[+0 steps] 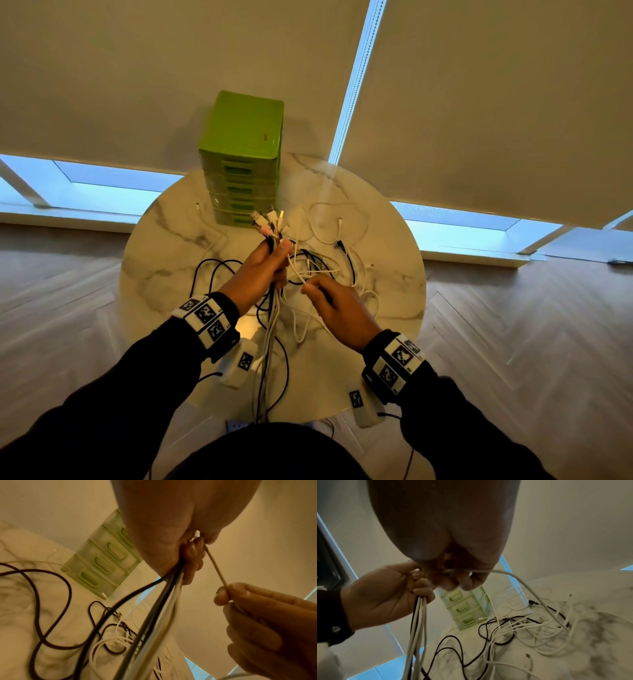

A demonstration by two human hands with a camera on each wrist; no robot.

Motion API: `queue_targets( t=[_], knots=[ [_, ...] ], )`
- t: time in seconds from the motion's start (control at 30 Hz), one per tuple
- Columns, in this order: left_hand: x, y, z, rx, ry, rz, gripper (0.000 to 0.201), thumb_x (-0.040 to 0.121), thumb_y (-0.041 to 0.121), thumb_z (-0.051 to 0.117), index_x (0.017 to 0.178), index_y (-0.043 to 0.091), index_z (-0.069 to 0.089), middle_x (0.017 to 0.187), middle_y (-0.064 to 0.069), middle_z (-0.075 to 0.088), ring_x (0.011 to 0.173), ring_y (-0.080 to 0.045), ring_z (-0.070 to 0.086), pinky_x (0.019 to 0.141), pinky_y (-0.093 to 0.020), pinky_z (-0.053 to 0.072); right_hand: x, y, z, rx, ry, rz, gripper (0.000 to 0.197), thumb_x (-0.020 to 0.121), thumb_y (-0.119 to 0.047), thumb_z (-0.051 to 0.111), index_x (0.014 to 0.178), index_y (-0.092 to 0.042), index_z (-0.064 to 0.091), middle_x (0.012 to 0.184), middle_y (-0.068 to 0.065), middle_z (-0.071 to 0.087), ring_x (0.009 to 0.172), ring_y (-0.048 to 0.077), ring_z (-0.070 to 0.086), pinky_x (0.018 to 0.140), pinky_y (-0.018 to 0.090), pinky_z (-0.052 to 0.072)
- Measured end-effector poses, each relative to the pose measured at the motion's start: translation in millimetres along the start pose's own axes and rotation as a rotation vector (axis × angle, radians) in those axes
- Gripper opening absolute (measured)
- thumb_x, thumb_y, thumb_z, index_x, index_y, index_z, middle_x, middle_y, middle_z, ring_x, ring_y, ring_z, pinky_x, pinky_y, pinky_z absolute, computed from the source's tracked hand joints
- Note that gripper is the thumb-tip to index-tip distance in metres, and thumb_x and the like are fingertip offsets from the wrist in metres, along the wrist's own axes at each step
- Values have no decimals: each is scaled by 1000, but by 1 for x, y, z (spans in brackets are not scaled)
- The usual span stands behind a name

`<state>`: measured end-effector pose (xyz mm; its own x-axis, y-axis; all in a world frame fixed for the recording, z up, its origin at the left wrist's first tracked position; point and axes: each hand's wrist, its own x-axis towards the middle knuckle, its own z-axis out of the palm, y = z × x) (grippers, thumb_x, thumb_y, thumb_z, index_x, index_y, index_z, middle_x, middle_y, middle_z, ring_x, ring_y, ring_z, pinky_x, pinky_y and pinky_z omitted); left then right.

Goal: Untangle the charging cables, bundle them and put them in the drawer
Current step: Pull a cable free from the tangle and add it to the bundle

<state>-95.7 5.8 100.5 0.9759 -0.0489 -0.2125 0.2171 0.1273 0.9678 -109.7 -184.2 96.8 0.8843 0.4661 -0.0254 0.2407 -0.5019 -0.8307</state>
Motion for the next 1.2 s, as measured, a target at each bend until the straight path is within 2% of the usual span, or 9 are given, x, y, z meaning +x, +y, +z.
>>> queue_targets(
  t=[0.13, 0.27, 0.5, 0.67, 0.8, 0.9, 1.0, 1.1, 1.2],
  knots=[
    [-4, 1, -3, -112, -34, 7, 35, 95, 56, 55, 95, 21, 49, 69, 7, 34, 55, -9, 30, 60, -30, 32, 8, -16, 0, 25, 127, -67, 18, 106, -25, 50, 98, -13, 63, 72, -17, 55, 65, 4, 51, 62, 13, 36],
    [-13, 6, 8, -28, -59, 52, 41, 95, 55, 47, 98, 14, 42, 62, 13, 40, 56, -8, 35, 59, -27, 36, 18, -21, 3, -38, 70, -123, 21, 106, -30, 48, 102, -17, 64, 87, 1, 66, 79, 17, 61, 72, 33, 48],
    [-16, 3, 14, 20, 24, 39, 38, 90, 62, 43, 95, 25, 51, 68, 5, 45, 58, -8, 42, 61, -28, 39, 21, -18, 9, -58, 100, -132, 22, 106, -30, 46, 102, -16, 62, 88, -1, 67, 80, 16, 63, 75, 41, 50],
    [-14, 3, 14, 75, 39, 65, 36, 93, 61, 43, 94, 25, 51, 63, 11, 45, 57, -7, 41, 58, -27, 39, 20, -22, 16, 10, 119, -114, 24, 107, -31, 44, 101, -14, 59, 87, -1, 66, 78, 17, 62, 72, 41, 49],
    [-13, 5, 12, 199, 74, 120, 32, 101, 54, 40, 90, 25, 50, 58, 15, 51, 54, -2, 47, 58, -22, 42, 20, -22, 22, 123, 67, -67, 26, 108, -32, 41, 96, -15, 58, 69, -12, 54, 61, 6, 51, 61, 27, 41],
    [-11, 12, 5, 264, 151, 157, 34, 100, 58, 37, 88, 29, 51, 57, 11, 49, 52, -6, 46, 58, -27, 42, 16, -19, 23, 135, -83, 1, 41, 108, -38, 37, 88, -13, 61, 63, 2, 57, 56, 10, 53, 61, 29, 46],
    [-4, 22, -6, 109, 271, 189, 36, 104, 50, 33, 95, 24, 55, 66, 9, 48, 60, -9, 49, 61, -32, 44, 12, -3, 23, 157, -187, -2, 45, 109, -40, 34, 86, -11, 60, 70, 16, 60, 66, 25, 57, 76, 36, 49],
    [3, 37, -21, -184, 318, 220, 38, 108, 44, 30, 118, 19, 56, 68, 3, 42, 65, -16, 56, 55, -29, 50, 12, 28, 24, 239, -273, 19, 42, 110, -34, 33, 93, -8, 60, 73, 12, 58, 71, 21, 56, 80, 32, 47],
    [2, 62, -38, -400, 297, 216, 40, 107, 51, 29, 84, 23, 47, 62, 5, 32, 49, -10, 32, 40, -18, 26, 9, 59, 28, 123, -375, 92, 44, 108, -43, 33, 91, -13, 60, 74, 0, 58, 71, 14, 55, 78, 35, 47]
  ],
)
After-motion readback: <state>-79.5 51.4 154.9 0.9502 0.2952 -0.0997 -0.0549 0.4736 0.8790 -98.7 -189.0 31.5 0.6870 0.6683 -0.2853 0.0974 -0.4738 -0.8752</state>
